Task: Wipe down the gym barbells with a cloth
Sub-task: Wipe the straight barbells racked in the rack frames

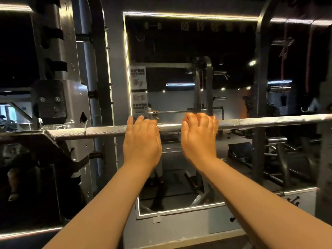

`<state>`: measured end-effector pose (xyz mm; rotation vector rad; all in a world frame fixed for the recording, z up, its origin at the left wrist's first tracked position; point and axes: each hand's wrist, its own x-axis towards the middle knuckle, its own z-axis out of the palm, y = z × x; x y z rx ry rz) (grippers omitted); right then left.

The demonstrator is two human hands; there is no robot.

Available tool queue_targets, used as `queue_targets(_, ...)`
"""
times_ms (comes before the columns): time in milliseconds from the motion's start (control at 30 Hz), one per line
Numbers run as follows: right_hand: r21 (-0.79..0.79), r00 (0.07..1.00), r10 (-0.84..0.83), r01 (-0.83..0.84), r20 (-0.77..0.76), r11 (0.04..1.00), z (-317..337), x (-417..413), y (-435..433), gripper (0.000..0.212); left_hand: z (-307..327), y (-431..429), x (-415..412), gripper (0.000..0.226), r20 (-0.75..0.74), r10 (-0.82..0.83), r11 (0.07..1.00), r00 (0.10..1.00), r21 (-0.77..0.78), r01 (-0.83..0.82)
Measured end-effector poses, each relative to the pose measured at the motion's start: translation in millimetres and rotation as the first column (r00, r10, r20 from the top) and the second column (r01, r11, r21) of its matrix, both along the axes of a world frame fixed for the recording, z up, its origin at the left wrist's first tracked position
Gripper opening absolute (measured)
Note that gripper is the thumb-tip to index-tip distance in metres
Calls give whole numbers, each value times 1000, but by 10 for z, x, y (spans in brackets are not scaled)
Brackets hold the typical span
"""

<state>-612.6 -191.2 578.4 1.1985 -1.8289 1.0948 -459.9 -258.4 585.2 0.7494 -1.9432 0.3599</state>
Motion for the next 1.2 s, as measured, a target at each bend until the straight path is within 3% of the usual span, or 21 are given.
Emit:
queue_targets(133,212,960,147,-96,-237,973,79,38,4,53,94,139,-94,49,85,146,989,986,0,-147)
queue_targets(233,253,919,119,-22,-376,967,102,-332,131,49,129,181,-193,50,144,61,998,988,-4,-61)
queue_targets(400,-44,990,-73,68,-118,997,-109,-481,206,46,91,120,-243,39,110,-5,1000,994,6,4)
queue_targets(500,-33,1000,-2,1,-18,999,-52,-120,23,55,49,93,-274,37,78,-5,1000,997,-30,7)
queue_targets(600,75,966,109,-94,-233,993,3,-40,-62,55,26,63,-281,37,73,40,997,997,-61,-36)
queue_targets(733,124,901,104,-56,-421,991,48,-574,142,48,31,66,-276,38,77,71,995,994,-80,-65)
queue_targets(867,-95,974,-54,34,-220,995,-126,-885,329,44,38,89,-303,37,68,74,996,995,-57,-70)
queue_targets(967,-164,998,-17,5,-68,986,-116,-562,151,43,41,118,-394,34,67,102,994,993,-35,-100)
queue_targets(1033,-140,985,44,-67,-164,988,-67,-381,46,44,69,138,-482,33,95,109,994,989,-40,-105)
queue_targets(1200,115,877,162,-123,-453,986,-2,-793,174,51,55,179,-526,36,136,81,996,987,-52,-75)
